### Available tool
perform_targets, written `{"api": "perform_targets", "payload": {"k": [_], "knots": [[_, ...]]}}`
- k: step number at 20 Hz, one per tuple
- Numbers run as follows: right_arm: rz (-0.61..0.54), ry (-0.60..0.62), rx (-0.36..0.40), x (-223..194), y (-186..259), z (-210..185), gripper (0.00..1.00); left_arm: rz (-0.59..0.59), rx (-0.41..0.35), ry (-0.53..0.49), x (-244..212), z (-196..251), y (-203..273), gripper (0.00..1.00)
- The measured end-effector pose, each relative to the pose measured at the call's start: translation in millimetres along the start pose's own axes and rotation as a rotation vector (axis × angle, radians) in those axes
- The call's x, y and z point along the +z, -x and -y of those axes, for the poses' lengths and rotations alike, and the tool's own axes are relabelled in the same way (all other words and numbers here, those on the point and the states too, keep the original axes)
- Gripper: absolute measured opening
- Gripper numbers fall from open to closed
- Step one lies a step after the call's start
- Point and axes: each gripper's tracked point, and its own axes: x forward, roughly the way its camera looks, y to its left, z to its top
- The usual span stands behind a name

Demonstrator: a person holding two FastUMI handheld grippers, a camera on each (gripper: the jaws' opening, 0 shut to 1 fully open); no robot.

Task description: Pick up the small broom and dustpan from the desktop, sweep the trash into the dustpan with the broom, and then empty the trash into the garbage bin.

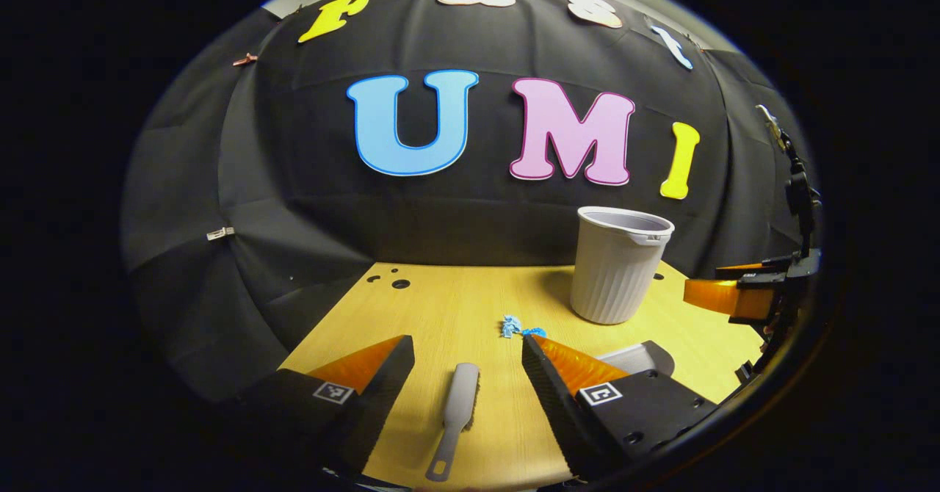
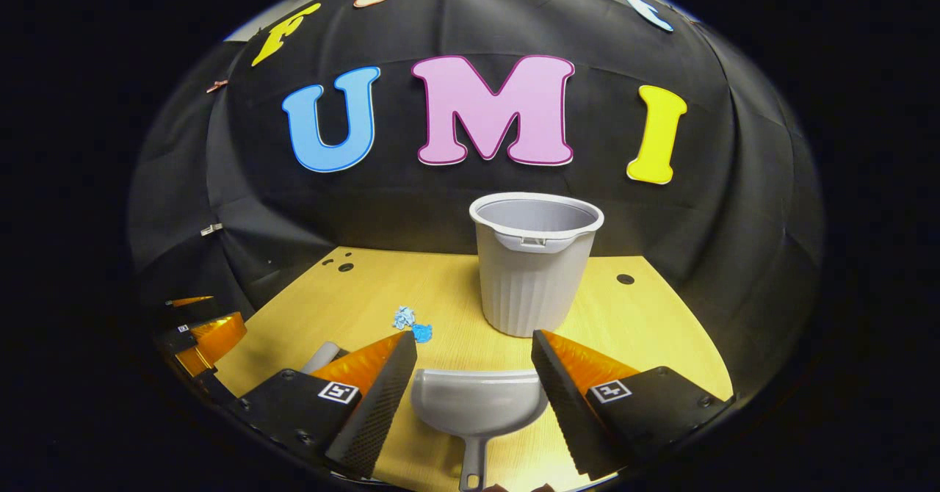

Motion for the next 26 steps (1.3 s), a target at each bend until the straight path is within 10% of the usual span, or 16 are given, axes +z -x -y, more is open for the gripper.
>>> {"api": "perform_targets", "payload": {"k": [11, 26], "knots": [[-0.104, -0.012, 0.001, -39, -14, 8, 0.98, -0.415, -0.044, 0.168, -108, -12, -34, 0.96], [-0.331, -0.162, 0.006, -122, -6, 21, 0.99, -0.981, -0.061, -0.104, -234, -23, -56, 0.96]]}}
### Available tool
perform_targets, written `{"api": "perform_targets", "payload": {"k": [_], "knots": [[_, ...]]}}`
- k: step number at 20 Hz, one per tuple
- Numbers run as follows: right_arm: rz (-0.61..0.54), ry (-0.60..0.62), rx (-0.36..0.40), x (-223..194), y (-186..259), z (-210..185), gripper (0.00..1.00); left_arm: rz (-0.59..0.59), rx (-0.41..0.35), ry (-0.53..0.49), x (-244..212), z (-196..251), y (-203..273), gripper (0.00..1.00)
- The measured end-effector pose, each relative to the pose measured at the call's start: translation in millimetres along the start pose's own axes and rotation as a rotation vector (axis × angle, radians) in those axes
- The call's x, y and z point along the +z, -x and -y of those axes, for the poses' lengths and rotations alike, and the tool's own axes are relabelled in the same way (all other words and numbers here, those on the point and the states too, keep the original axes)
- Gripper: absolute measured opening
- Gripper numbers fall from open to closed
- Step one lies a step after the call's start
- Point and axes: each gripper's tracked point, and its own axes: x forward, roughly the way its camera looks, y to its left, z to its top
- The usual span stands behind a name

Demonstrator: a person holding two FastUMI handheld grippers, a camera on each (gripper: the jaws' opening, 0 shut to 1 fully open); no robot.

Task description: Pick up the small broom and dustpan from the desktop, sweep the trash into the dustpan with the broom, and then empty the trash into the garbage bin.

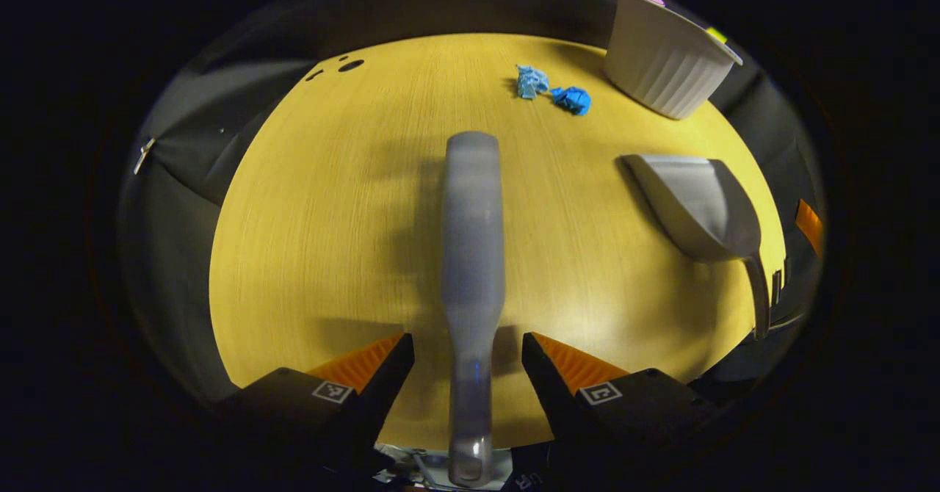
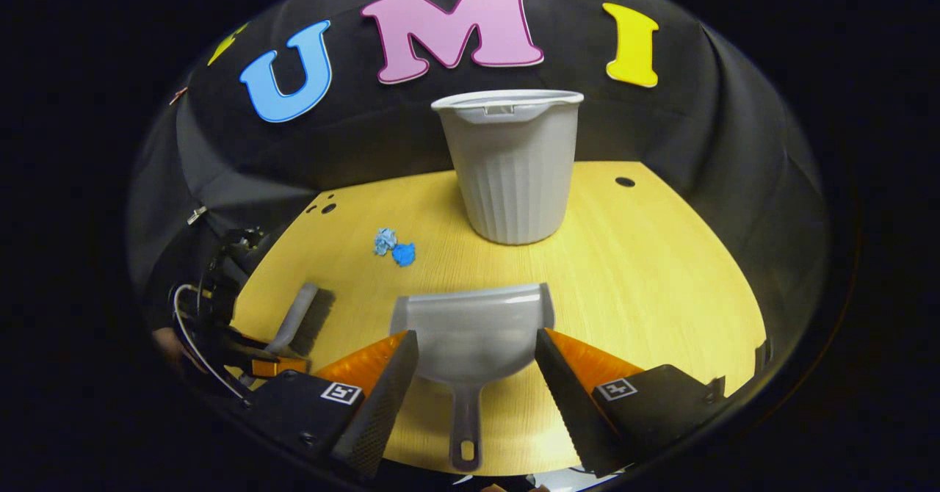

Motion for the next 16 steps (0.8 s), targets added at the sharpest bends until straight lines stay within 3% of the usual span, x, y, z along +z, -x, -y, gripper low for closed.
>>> {"api": "perform_targets", "payload": {"k": [4, 7, 8, 9, 11, 16], "knots": [[-0.082, -0.044, 0.021, -22, -2, 0, 0.99, -0.076, -0.026, 0.023, 5, 6, -7, 0.92], [-0.135, -0.060, 0.042, -33, -6, -6, 1.00, -0.098, -0.026, 0.028, 4, 9, -6, 0.68], [-0.161, -0.069, 0.055, -37, -6, -9, 0.99, -0.101, -0.026, 0.026, 6, 9, -9, 0.66], [-0.200, -0.086, 0.065, -45, -8, -12, 0.99, -0.115, -0.020, 0.029, 4, 8, -6, 0.58], [-0.275, -0.144, 0.086, -56, -7, -20, 0.99, -0.113, -0.013, 0.062, 4, 8, -7, 0.30], [-0.392, -0.100, 0.024, -82, -9, -14, 0.99, -0.025, -0.050, 0.078, 7, 8, -4, 0.25]]}}
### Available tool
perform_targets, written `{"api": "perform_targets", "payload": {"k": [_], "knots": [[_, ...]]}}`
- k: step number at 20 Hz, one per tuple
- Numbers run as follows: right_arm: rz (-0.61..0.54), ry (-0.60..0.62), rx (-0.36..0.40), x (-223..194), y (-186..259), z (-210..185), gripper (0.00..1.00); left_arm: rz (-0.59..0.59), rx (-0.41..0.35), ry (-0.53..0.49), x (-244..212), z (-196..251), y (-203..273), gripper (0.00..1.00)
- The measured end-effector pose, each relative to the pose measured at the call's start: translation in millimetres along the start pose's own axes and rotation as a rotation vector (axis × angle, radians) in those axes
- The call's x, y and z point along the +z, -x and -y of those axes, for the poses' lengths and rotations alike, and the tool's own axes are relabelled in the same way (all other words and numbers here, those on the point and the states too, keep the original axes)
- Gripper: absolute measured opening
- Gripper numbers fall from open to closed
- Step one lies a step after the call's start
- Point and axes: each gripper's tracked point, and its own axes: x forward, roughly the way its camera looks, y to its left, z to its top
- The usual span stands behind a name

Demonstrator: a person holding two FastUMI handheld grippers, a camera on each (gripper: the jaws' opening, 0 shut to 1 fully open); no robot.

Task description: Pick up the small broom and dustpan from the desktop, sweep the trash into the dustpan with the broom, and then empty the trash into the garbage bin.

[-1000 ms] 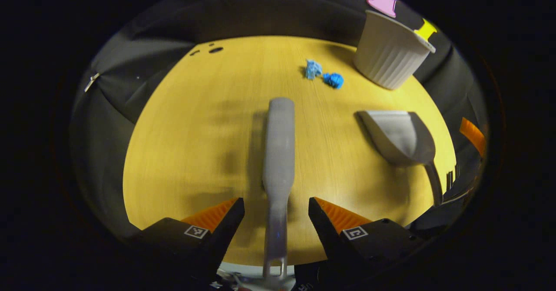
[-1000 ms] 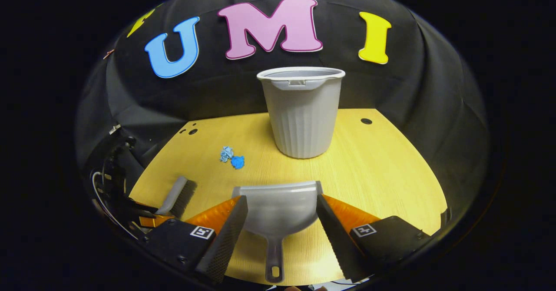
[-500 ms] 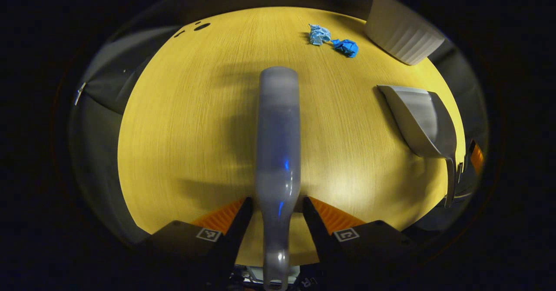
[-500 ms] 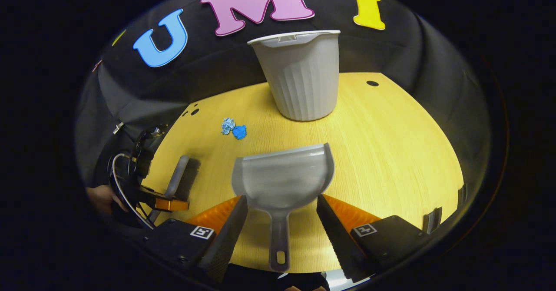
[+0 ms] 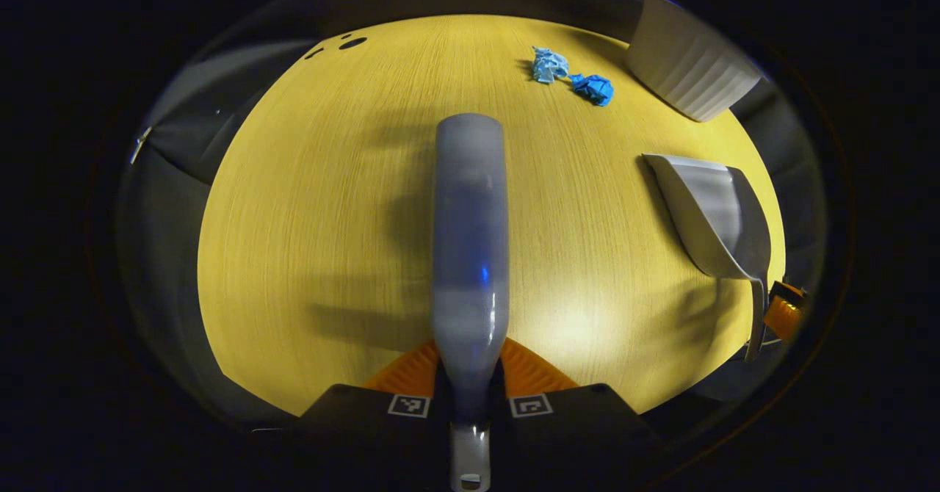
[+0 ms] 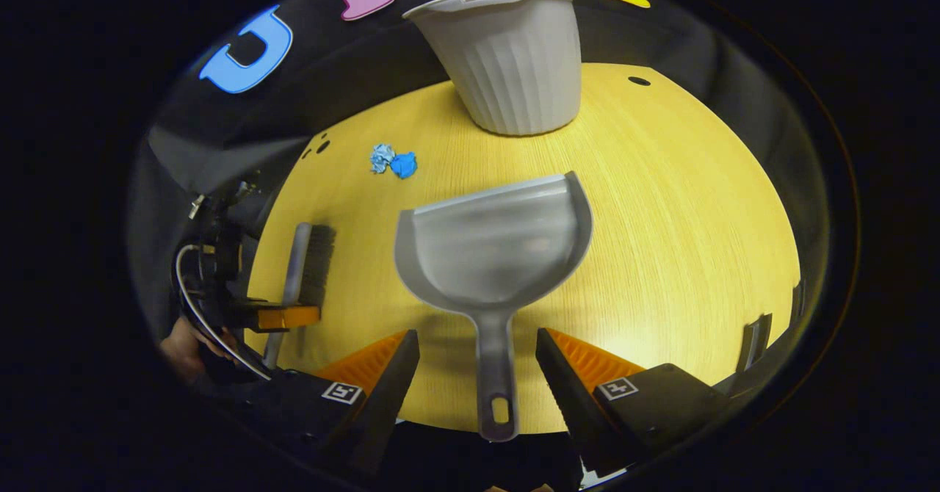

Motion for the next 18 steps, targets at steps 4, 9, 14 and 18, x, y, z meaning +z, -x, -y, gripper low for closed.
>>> {"api": "perform_targets", "payload": {"k": [4, 9, 14, 18], "knots": [[-0.042, -0.049, -0.067, -5, -20, 11, 0.99, 0.097, -0.015, -0.019, 15, -10, 13, 0.25], [-0.129, 0.008, -0.121, -9, -56, 12, 0.99, 0.166, -0.030, -0.060, 48, -27, 33, 0.25], [-0.168, 0.053, -0.141, -5, -70, 11, 0.97, 0.182, -0.006, -0.103, 90, -43, 36, 0.25], [-0.202, 0.096, -0.212, -3, -71, 24, 0.61, 0.160, -0.007, -0.104, 123, -48, 23, 0.25]]}}
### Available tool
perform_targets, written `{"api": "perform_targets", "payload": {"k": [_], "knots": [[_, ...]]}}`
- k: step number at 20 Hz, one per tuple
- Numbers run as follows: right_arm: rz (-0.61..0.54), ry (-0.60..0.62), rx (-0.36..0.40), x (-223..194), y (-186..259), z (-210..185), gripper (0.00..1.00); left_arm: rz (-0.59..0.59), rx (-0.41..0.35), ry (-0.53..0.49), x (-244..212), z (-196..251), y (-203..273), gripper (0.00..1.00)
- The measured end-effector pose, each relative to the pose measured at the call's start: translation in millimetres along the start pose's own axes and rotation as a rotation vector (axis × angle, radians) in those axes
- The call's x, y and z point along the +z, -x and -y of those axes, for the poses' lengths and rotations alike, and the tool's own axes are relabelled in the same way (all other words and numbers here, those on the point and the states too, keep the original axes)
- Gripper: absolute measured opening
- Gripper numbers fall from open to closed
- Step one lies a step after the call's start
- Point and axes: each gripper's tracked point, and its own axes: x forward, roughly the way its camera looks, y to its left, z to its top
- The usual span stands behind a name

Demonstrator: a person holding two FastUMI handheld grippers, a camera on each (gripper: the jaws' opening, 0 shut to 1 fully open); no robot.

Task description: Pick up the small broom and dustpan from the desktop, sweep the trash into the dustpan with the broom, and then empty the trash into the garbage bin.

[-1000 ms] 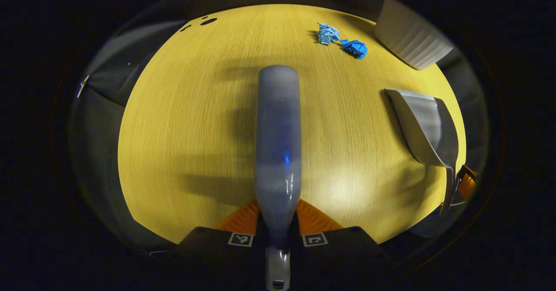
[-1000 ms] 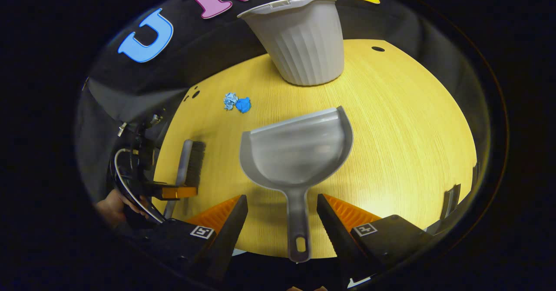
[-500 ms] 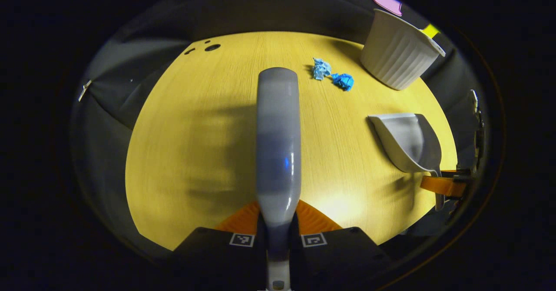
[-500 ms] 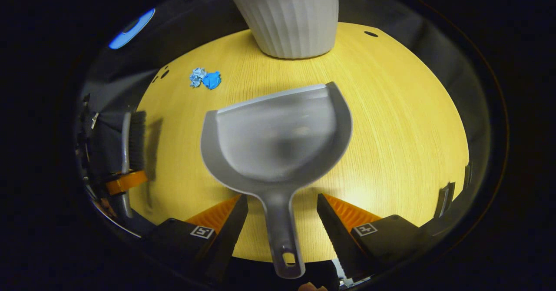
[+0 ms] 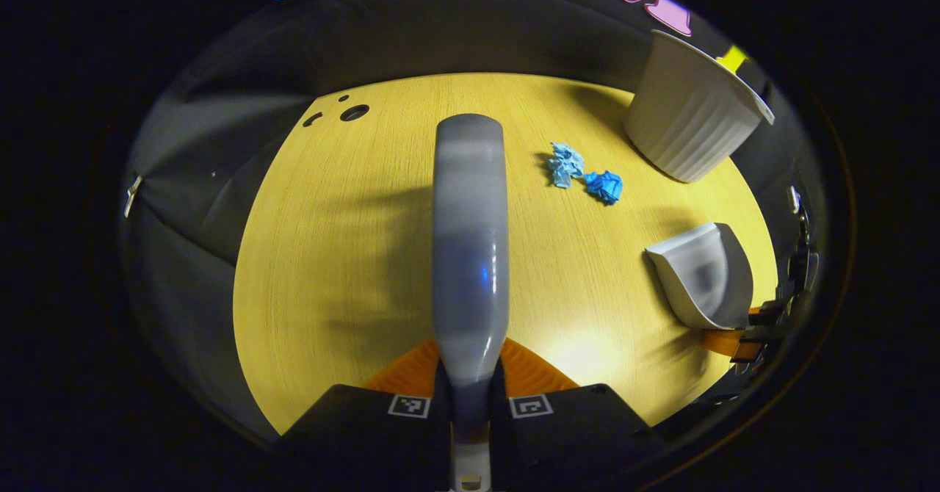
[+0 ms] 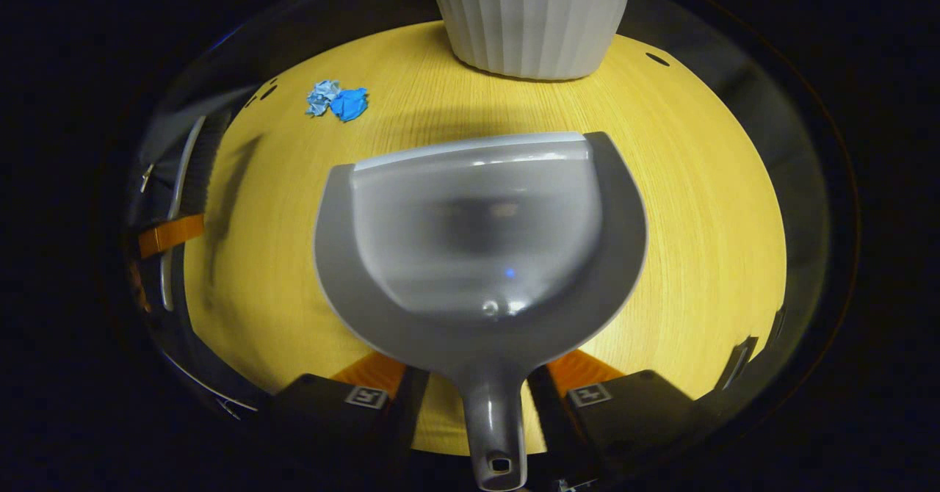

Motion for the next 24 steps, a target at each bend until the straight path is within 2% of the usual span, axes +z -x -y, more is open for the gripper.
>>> {"api": "perform_targets", "payload": {"k": [1, 2, 3, 4, 7, 12, 18, 21, 24], "knots": [[-0.001, 0.006, -0.004, 0, 0, 2, 0.41, -0.007, 0.002, -0.018, 7, -2, -6, 0.25], [-0.006, 0.008, 0.000, 2, -1, 2, 0.40, -0.017, 0.005, -0.038, 12, -5, -14, 0.25], [-0.023, 0.008, 0.015, -2, -3, -1, 0.31, -0.031, 0.007, -0.060, 19, -6, -20, 0.25], [-0.038, 0.017, 0.036, -4, -2, -1, 0.37, -0.040, 0.007, -0.082, 26, -7, -28, 0.25], [-0.089, 0.065, 0.097, -13, 2, 1, 0.35, -0.065, 0.030, -0.172, 51, -10, -48, 0.25], [-0.096, 0.155, 0.097, -16, 3, 18, 0.35, -0.115, 0.026, -0.313, 82, 6, -70, 0.25], [-0.080, 0.268, 0.115, -14, 6, 29, 0.35, -0.166, 0.077, -0.533, 109, 16, -99, 0.25], [-0.083, 0.297, 0.120, -12, 6, 34, 0.35, -0.195, 0.054, -0.651, 118, 30, -103, 0.26], [-0.079, 0.328, 0.122, -7, 9, 34, 0.35, -0.207, -0.008, -0.740, 124, 53, -103, 0.25]]}}
